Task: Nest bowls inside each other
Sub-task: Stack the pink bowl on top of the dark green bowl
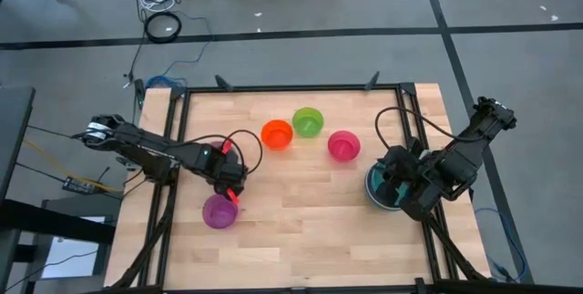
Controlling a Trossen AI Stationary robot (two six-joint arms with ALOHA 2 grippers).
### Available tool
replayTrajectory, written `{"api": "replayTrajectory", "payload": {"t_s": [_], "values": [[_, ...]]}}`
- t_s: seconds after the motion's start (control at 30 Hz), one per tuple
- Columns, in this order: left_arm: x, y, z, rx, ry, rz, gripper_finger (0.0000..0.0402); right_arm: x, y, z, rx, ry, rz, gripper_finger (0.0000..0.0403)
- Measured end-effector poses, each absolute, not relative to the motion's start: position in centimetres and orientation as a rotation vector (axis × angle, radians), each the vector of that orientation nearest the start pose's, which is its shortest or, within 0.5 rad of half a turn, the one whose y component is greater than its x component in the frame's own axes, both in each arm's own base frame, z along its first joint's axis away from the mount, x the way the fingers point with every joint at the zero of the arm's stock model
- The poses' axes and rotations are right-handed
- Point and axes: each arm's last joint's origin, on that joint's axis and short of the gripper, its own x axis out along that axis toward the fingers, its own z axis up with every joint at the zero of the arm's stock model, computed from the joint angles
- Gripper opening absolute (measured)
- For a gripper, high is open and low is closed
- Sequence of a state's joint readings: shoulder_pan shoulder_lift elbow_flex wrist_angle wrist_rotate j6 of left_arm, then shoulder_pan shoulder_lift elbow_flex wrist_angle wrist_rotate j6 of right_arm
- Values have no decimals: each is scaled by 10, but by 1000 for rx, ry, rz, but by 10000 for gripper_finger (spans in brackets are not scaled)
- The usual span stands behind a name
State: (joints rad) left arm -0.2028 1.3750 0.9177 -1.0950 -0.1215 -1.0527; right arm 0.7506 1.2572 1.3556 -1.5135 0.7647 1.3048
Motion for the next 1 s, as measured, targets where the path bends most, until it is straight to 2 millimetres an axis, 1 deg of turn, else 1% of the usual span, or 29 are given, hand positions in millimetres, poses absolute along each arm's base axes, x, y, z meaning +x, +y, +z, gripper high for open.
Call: {"api": "replayTrajectory", "payload": {"t_s": [0.2, 0.3, 0.37, 0.47, 0.5, 0.57, 0.67, 0.77, 0.9, 1.0], "values": [[210, -39, 196, -563, 1367, 712, 133, 153, 115, 351, 222, 776, -608, 91], [209, -39, 187, -558, 1357, 703, 124, 153, 115, 351, 221, 776, -608, 90], [209, -39, 184, -544, 1350, 676, 100, 153, 115, 351, 218, 777, -607, 89], [210, -39, 184, -506, 1349, 637, 35, 153, 115, 351, 217, 778, -606, 91], [211, -39, 185, -489, 1345, 631, 19, 153, 115, 351, 216, 778, -607, 91], [215, -39, 190, -450, 1323, 614, 12, 152, 114, 351, 205, 779, -612, 91], [227, -39, 204, -373, 1235, 564, 7, 152, 112, 351, 175, 755, -630, 89], [247, -42, 227, -277, 1070, 472, 6, 150, 110, 352, 142, 706, -666, 89], [281, -47, 270, -169, 741, 317, 5, 151, 107, 355, 111, 616, -695, 89], [301, -49, 302, -121, 485, 189, 5, 150, 104, 359, 87, 545, -711, 89]]}}
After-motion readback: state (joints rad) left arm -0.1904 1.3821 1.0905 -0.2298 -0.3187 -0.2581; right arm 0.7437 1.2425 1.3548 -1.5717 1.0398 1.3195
